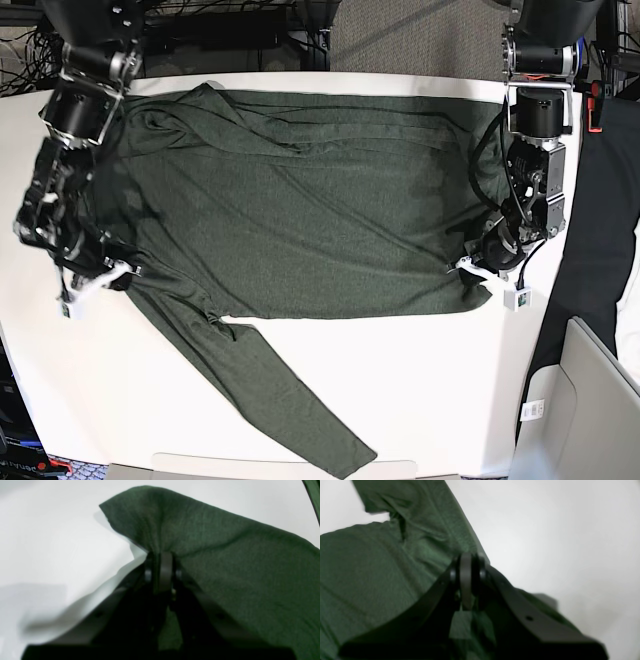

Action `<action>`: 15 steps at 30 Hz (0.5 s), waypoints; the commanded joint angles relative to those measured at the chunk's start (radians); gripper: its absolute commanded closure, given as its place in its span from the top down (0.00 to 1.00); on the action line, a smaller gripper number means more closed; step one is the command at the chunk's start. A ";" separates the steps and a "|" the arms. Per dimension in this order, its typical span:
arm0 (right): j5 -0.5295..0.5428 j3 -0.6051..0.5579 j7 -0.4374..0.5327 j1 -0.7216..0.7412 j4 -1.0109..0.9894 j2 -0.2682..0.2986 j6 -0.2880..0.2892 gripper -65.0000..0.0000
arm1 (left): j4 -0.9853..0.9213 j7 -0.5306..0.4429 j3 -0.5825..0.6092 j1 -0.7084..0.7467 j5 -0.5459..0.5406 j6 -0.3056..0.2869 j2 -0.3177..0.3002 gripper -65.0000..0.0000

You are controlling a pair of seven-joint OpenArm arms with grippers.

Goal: Fold the T-shirt properly
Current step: 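Grasp the hem edge with both grippers and lift it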

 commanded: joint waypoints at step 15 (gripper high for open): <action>0.405 0.134 -0.092 -0.252 0.200 0.119 0.004 0.02 | 0.310 -0.024 -0.143 0.181 -0.008 -0.010 -0.053 0.00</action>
